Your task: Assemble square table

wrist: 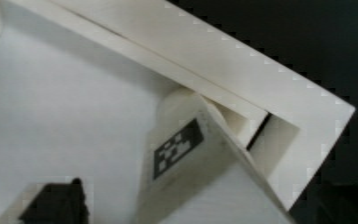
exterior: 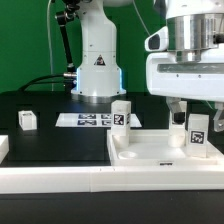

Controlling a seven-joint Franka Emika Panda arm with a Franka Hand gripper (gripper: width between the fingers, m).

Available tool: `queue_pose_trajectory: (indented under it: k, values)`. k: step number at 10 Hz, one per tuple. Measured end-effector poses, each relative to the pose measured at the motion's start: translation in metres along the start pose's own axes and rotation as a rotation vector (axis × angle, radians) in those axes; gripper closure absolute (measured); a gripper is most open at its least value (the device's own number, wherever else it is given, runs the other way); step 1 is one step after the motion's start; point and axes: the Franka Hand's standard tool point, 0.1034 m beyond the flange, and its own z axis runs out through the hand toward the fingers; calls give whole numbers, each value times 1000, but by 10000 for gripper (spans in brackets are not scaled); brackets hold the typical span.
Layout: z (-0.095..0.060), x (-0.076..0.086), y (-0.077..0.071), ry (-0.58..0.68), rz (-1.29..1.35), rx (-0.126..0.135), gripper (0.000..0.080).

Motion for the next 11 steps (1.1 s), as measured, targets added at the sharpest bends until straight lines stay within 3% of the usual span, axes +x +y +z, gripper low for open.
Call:
queue_pose_trajectory:
  k: [3,9,11]
  values:
    - [-2,3,-1,24,-365,-22,150]
    - [-2,3,-1,31,-627,-37,150]
    - [-2,3,-1,31,-625,-37,410]
